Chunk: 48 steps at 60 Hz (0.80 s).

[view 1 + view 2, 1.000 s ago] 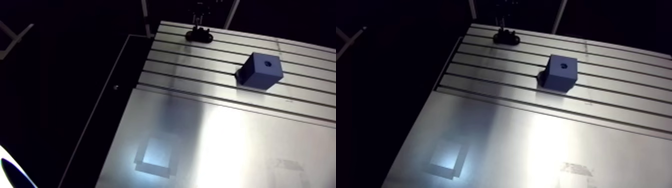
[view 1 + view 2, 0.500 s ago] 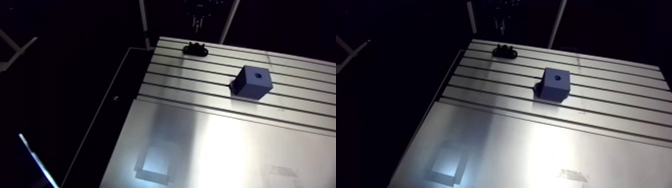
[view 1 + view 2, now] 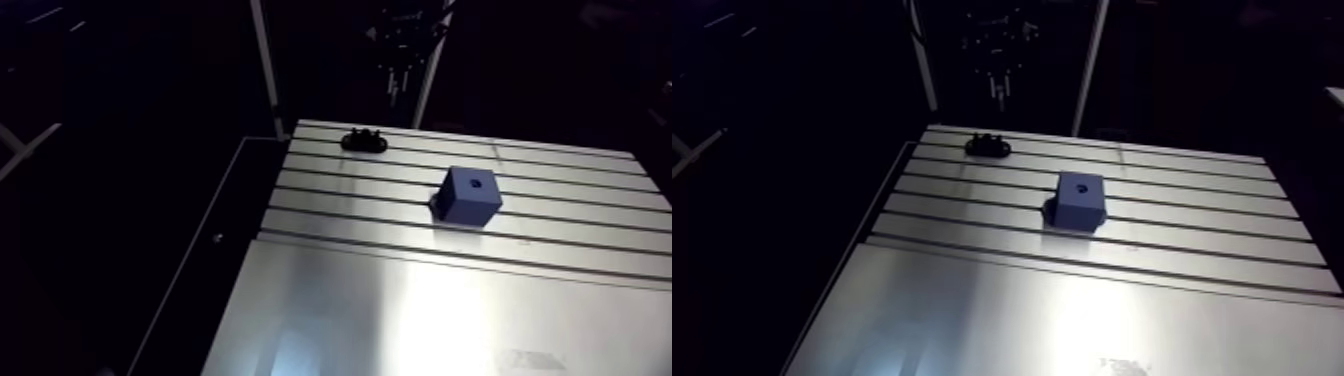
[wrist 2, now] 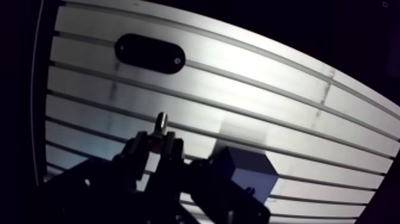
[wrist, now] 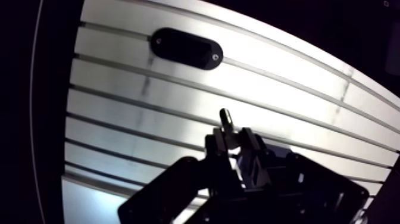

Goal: Pick up the M10 bolt and insert it into the hex recess until seated.

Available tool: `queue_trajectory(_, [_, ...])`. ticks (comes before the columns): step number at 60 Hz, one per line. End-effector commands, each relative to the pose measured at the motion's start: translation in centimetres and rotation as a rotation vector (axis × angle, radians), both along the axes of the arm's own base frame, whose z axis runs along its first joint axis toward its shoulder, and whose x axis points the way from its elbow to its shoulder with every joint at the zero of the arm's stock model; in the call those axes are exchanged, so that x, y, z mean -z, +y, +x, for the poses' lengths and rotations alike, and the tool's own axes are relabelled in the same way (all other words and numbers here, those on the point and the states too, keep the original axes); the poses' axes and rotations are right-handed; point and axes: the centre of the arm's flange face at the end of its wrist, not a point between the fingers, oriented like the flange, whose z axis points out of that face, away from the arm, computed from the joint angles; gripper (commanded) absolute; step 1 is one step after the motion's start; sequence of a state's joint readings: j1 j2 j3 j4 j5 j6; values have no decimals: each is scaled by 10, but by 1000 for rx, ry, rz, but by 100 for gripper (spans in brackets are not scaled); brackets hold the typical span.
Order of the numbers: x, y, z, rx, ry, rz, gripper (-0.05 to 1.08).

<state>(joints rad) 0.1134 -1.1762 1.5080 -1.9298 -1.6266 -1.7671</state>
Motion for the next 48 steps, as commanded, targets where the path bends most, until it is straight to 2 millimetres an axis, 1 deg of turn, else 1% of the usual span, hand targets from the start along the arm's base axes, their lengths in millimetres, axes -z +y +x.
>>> queue_trajectory(1, [-27, 21, 13, -85, -92, 8, 78])
queue_trajectory(12, [-31, 30, 15, -102, -156, 19, 76])
queue_trajectory(13, [-32, 35, 15, -103, -165, 22, 76])
queue_trajectory(19, [-32, 46, 15, -112, -180, 19, 76])
queue_trajectory(27, [-29, 55, 16, -137, -191, 17, 76])
queue_trajectory(29, [-26, 62, 15, -147, -198, 17, 76])
queue_trajectory(32, [-25, 66, 15, -149, -203, 17, 76])
queue_trajectory(36, [-25, 72, 18, -159, -205, 17, 76])
queue_trajectory(40, [-27, 79, 26, -180, -198, 17, 76])
queue_trajectory(48, [-30, 90, 36, -198, -199, 13, 76])
